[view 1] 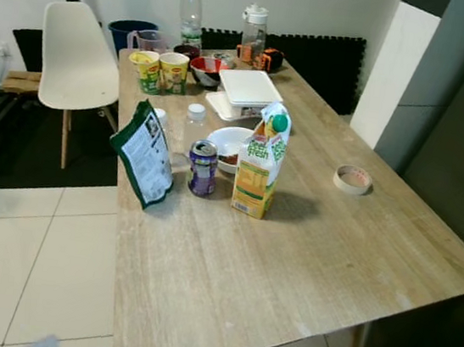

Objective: Restocking fridge

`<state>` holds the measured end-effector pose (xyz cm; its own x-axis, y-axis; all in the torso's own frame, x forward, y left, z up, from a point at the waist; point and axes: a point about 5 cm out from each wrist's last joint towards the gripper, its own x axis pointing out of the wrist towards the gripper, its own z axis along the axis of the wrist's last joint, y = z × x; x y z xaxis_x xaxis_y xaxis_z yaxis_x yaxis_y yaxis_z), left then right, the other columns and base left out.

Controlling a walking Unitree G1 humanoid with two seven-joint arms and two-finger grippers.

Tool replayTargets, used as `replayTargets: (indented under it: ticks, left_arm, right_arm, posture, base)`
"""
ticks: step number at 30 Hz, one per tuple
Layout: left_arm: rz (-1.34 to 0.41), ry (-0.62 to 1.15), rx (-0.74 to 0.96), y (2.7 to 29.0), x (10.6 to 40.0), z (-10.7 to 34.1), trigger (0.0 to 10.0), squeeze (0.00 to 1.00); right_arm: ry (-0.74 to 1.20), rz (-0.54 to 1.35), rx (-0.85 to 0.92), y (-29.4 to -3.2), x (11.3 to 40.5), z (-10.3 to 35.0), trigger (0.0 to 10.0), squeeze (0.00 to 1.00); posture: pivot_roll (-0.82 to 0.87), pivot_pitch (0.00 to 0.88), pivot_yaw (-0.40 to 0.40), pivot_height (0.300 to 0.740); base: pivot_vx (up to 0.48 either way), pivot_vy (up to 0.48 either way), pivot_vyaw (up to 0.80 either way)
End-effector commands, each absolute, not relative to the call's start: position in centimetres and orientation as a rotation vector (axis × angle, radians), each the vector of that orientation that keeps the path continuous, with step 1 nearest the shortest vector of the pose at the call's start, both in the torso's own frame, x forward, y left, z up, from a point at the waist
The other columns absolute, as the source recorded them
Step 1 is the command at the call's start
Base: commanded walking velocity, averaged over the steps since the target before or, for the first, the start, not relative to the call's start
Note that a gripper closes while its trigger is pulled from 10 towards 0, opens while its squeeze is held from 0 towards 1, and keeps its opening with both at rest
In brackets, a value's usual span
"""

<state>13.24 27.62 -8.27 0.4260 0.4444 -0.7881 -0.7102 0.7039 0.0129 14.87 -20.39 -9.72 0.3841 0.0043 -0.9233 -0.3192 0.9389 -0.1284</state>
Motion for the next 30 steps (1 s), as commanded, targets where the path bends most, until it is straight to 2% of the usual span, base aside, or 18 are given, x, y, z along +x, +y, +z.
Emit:
replayTargets:
  ticks: [1,3,4,7,8,12,13,15,17,20,21,22,24,25,26,27,28,30]
  left_arm:
    - [0.846,0.76,-0.372,30.1,14.0,-7.0,10.0,0.09]
    - [0.846,0.76,-0.372,30.1,14.0,-7.0,10.0,0.09]
    - [0.885,0.661,-0.392,31.6,15.2,-5.6,10.0,1.0]
    - [0.939,0.358,-0.422,35.6,19.5,-0.7,10.0,1.0]
    - [0.939,0.358,-0.422,35.6,19.5,-0.7,10.0,1.0]
    - [0.902,0.059,-0.448,38.4,23.2,5.1,10.0,1.0]
    - [0.902,0.059,-0.448,38.4,23.2,5.1,10.0,1.0]
    - [0.853,-0.061,-0.464,39.0,24.6,7.4,10.0,1.0]
    - [0.701,-0.217,-0.484,38.7,26.8,10.5,10.0,1.0]
    - [0.455,-0.348,-0.48,37.1,29.1,13.3,10.0,1.0]
    - [0.455,-0.348,-0.48,37.1,29.1,13.3,10.0,1.0]
    - [0.262,-0.432,-0.455,35.3,30.6,15.1,10.0,1.0]
    - [0.262,-0.432,-0.455,35.3,30.6,15.1,10.0,1.0]
    - [0.172,-0.474,-0.449,34.4,31.1,16.0,10.0,1.0]
    - [0.172,-0.474,-0.449,34.4,31.1,16.0,10.0,1.0]
    - [0.057,-0.524,-0.446,33.3,31.6,16.9,10.0,1.0]
    - [-0.061,-0.562,-0.44,32.1,31.9,17.7,10.0,0.0]
    - [-0.139,-0.582,-0.437,31.4,32.0,18.2,10.0,0.0]
  right_arm:
    - [1.165,0.197,-0.3,-20.6,14.7,-9.7,10.0,0.0]
    - [1.165,0.197,-0.3,-20.6,14.7,-9.7,10.0,0.0]
    - [1.166,0.197,-0.299,-20.5,14.7,-9.8,10.0,0.0]
    - [1.169,0.197,-0.298,-20.5,14.7,-9.8,10.0,0.0]
    - [1.169,0.197,-0.298,-20.5,14.7,-9.8,10.0,0.0]
    - [1.17,0.201,-0.3,-20.5,14.7,-9.8,10.0,0.0]
    - [1.17,0.201,-0.3,-20.5,14.7,-9.8,10.0,0.0]
    - [1.17,0.204,-0.303,-20.5,14.7,-9.8,10.0,0.0]
    - [1.17,0.208,-0.308,-20.5,14.7,-9.8,10.0,0.0]
    - [1.17,0.211,-0.314,-20.5,14.7,-9.8,10.0,0.0]
    - [1.17,0.211,-0.314,-20.5,14.7,-9.8,10.0,0.0]
    - [1.17,0.212,-0.317,-20.5,14.7,-9.8,10.0,0.0]
    - [1.17,0.212,-0.317,-20.5,14.7,-9.8,10.0,0.0]
    - [1.17,0.213,-0.318,-20.5,14.7,-9.8,10.0,0.0]
    - [1.17,0.213,-0.318,-20.5,14.7,-9.8,10.0,0.0]
    - [1.17,0.213,-0.318,-20.5,14.7,-9.8,10.0,0.0]
    - [1.169,0.215,-0.318,-20.5,14.6,-9.8,10.0,0.0]
    - [1.169,0.217,-0.318,-20.4,14.6,-9.8,10.0,0.0]
  posture:
    - [-0.09,0.0,0.012,0.74]
    - [-0.09,0.0,0.012,0.74]
    - [-0.09,0.0,0.013,0.74]
    - [-0.09,0.0,0.014,0.74]
    - [-0.09,0.0,0.014,0.74]
    - [-0.09,0.0,0.015,0.74]
    - [-0.09,0.0,0.015,0.74]
    - [-0.09,0.0,0.015,0.74]
    - [-0.09,0.0,0.014,0.74]
    - [-0.09,0.0,0.013,0.74]
    - [-0.09,0.0,0.013,0.74]
    - [-0.09,0.0,0.013,0.74]
    - [-0.09,0.0,0.013,0.74]
    - [-0.09,0.0,0.013,0.74]
    - [-0.09,0.0,0.013,0.74]
    - [-0.09,0.0,0.013,0.74]
    - [-0.09,0.0,0.013,0.74]
    - [-0.09,0.0,0.013,0.74]
  base:
    - [0.0,0.0,0.0]
    - [0.0,0.0,0.0]
    - [0.0,0.0,0.0]
    - [0.0,0.0,0.0]
    - [0.0,0.0,0.0]
    - [0.0,0.0,0.0]
    - [0.0,0.0,0.0]
    - [0.0,0.0,0.0]
    - [0.0,0.0,0.0]
    - [0.0,0.0,0.0]
    - [0.0,0.0,0.0]
    - [0.0,0.0,0.0]
    - [0.0,0.0,0.0]
    - [0.0,0.0,0.0]
    - [0.0,0.0,0.0]
    - [0.0,0.0,0.0]
    - [0.0,0.0,0.0]
    - [0.0,0.0,0.0]
